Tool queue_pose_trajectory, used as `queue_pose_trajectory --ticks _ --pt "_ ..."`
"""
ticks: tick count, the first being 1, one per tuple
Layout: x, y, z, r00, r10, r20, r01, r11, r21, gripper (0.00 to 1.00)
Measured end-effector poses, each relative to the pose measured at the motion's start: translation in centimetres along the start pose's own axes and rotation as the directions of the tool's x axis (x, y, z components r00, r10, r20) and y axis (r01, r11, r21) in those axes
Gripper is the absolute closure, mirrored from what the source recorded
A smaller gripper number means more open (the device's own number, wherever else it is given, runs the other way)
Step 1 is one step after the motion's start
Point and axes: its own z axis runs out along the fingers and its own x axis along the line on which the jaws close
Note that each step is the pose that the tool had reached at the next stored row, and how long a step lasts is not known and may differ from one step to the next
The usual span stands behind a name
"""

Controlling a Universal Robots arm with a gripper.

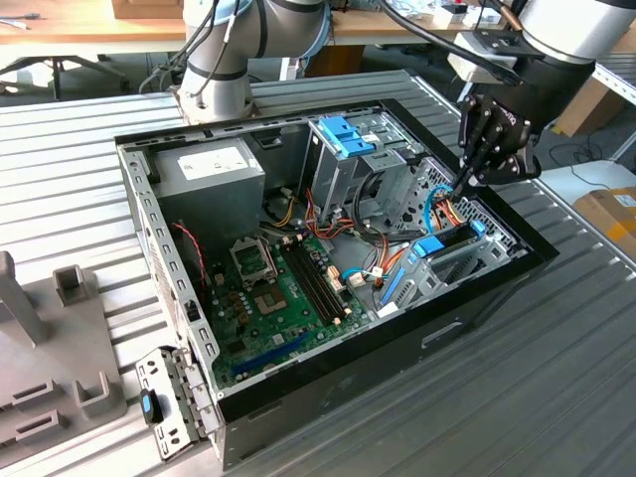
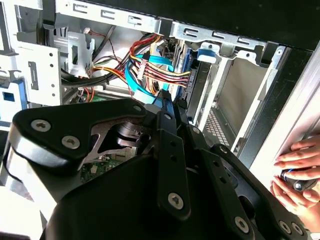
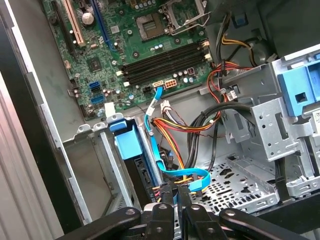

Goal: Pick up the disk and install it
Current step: 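Insert the first disk wire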

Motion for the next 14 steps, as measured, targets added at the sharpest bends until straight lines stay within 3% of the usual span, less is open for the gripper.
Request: queue_pose_trajectory --ticks 2,4,8,9,10,11,14 --pt "0.00 0.01 0.01 0.9993 -0.037 0.0018 0.037 0.9993 -0.0013 0.84" --pt "0.00 0.00 0.01 0.9958 -0.091 0.0034 0.091 0.9958 -0.0029 0.84" --pt "0.12 -0.04 0.01 0.9947 -0.102 0.0083 0.102 0.9947 -0.0041 0.84" --pt "0.30 -0.09 0.02 0.9946 -0.103 0.0138 0.103 0.9947 -0.0052 0.84" --pt "0.46 -0.13 0.02 0.9943 -0.104 0.0245 0.104 0.9946 -0.0072 0.84" --pt "0.67 -0.16 0.02 0.9936 -0.104 0.0439 0.105 0.9945 -0.0106 0.84" --pt "1.22 -0.23 0.01 0.9921 -0.103 0.0716 0.105 0.9944 -0.0153 0.84"
